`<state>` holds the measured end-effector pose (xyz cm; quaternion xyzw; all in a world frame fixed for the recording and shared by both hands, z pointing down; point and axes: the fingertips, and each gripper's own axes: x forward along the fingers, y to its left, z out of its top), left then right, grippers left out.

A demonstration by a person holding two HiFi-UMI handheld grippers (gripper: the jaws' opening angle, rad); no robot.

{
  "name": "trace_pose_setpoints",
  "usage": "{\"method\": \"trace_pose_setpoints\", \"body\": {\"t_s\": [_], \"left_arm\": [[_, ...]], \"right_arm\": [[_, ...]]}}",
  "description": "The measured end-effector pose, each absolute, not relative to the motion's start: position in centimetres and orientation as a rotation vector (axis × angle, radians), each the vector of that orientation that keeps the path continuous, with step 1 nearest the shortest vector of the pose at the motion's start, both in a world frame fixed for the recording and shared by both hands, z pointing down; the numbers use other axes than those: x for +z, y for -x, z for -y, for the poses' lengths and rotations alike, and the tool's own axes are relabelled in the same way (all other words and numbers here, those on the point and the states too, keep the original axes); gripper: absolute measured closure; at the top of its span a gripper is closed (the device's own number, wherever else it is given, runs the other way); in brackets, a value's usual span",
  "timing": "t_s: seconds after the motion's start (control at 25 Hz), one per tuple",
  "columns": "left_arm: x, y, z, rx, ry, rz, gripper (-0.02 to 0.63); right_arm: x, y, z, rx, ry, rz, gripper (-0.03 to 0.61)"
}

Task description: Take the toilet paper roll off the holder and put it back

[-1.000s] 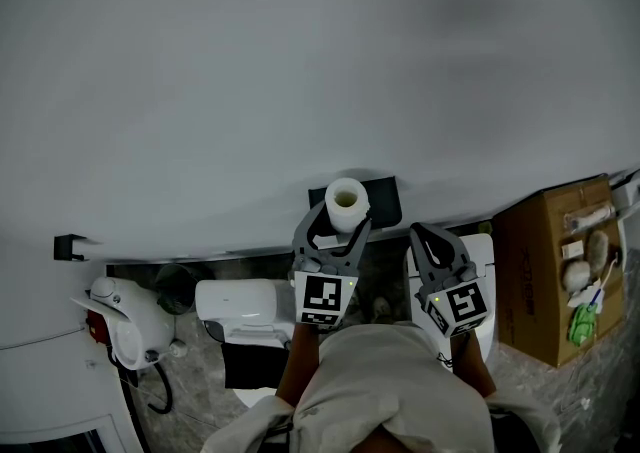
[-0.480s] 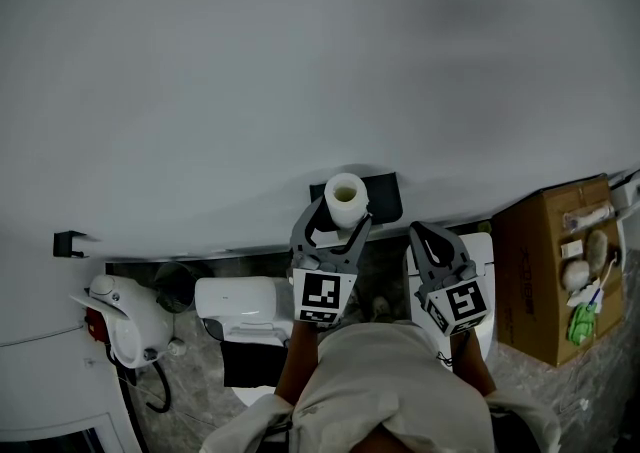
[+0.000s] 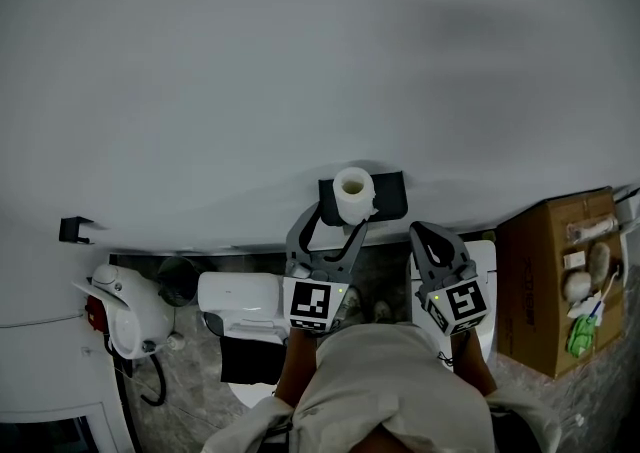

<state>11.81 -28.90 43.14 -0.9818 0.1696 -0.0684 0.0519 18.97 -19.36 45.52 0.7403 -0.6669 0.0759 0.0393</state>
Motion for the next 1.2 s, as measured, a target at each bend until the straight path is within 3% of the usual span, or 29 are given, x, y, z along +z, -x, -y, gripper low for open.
{"method": "trace_pose_setpoints", "body": {"t_s": [1.2], "left_arm": [[44.4,-7.8,23.5,-0.240,2.945,-0.665,0.371]], "right_arm": [[47.2,-15.7,17.8,0.264,-2.070,2.246,0.583]]}}
